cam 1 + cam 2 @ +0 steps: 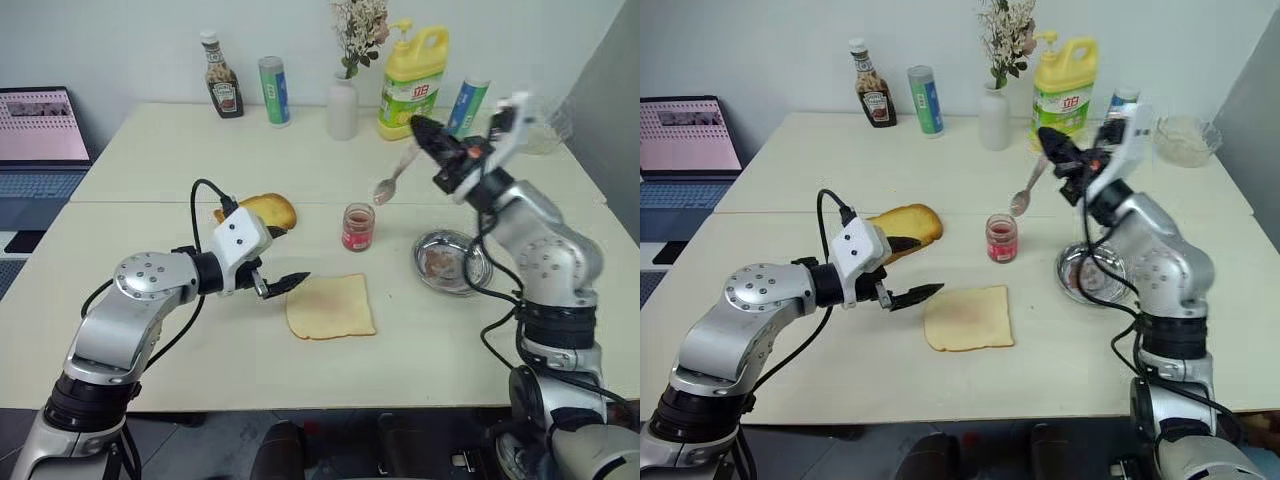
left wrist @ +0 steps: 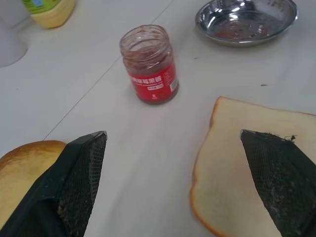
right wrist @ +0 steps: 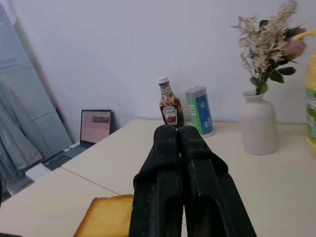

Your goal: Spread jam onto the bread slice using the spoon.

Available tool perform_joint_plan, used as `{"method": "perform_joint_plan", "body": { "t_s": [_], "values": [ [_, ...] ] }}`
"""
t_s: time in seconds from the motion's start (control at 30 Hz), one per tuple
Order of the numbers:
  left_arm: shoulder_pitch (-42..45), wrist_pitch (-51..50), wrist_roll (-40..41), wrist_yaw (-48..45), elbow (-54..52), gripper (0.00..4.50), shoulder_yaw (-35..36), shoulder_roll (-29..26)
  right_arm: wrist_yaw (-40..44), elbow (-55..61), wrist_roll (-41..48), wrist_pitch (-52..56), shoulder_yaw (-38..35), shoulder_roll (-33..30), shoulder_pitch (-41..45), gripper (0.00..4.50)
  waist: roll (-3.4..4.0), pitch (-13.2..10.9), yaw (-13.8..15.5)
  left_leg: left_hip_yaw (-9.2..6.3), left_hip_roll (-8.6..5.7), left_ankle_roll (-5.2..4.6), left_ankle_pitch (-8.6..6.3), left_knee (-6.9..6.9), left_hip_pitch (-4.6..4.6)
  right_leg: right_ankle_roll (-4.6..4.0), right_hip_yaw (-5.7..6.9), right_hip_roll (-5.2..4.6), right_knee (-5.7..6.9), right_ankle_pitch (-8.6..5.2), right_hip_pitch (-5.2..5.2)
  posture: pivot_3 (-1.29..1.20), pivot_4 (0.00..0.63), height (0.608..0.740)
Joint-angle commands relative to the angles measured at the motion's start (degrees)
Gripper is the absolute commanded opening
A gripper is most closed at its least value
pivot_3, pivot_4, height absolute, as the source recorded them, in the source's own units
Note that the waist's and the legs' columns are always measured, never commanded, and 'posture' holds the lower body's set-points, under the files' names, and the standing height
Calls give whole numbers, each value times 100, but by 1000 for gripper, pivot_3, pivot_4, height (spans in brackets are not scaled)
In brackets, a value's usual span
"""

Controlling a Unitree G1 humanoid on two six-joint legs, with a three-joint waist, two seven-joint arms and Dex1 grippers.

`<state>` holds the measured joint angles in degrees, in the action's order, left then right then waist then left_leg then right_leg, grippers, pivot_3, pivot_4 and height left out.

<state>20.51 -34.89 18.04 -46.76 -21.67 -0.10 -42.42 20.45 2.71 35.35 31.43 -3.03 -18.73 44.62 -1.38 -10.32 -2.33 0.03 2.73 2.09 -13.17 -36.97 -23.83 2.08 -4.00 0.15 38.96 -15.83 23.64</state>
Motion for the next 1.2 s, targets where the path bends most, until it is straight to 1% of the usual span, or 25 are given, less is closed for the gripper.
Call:
{"method": "perform_joint_plan", "body": {
  "t_s": [0.03, 0.27, 0.63, 1.0, 1.2],
  "values": [
    [106, -135, 203, 121, -268, 4500, 205, 65, 353, -394, -692, -724, 301, 19, 245, 57, 0, 0, 12, -1, 0, 0, 0, 0, 0, 0, 2, 0, 0, 0, 0, 0, 150, 740],
    [188, -333, 341, 258, -343, 4500, 213, 118, 871, -1397, -1559, -1761, 648, 208, 495, 57, 0, 0, 37, 0, 1, 0, 0, 2, 0, -1, 2, 1, 5, 1, 5, 0, 150, 740],
    [302, -357, 375, 297, -340, 4500, 103, 114, 1424, -2213, -2587, -2913, 1083, 316, 504, 57, 0, 0, 41, -2, 1, 1, 1, 1, 1, -2, 3, 0, 8, 1, 5, 0, 150, 740],
    [271, -272, 326, 235, -346, 4500, 45, 76, 1560, -2718, -3134, -3468, 1270, 407, 282, 57, 0, 0, 41, -2, 1, 2, 1, 0, 1, -3, 3, 0, 9, 2, 5, 0, 150, 740],
    [238, -208, 261, 225, -286, 4500, 37, 52, 1504, -2734, -3076, -3265, 1168, 609, 139, 57, 0, 0, 38, -2, 1, 2, 1, 1, 2, -3, 3, 0, 11, 2, 4, 0, 150, 740]
  ]
}}
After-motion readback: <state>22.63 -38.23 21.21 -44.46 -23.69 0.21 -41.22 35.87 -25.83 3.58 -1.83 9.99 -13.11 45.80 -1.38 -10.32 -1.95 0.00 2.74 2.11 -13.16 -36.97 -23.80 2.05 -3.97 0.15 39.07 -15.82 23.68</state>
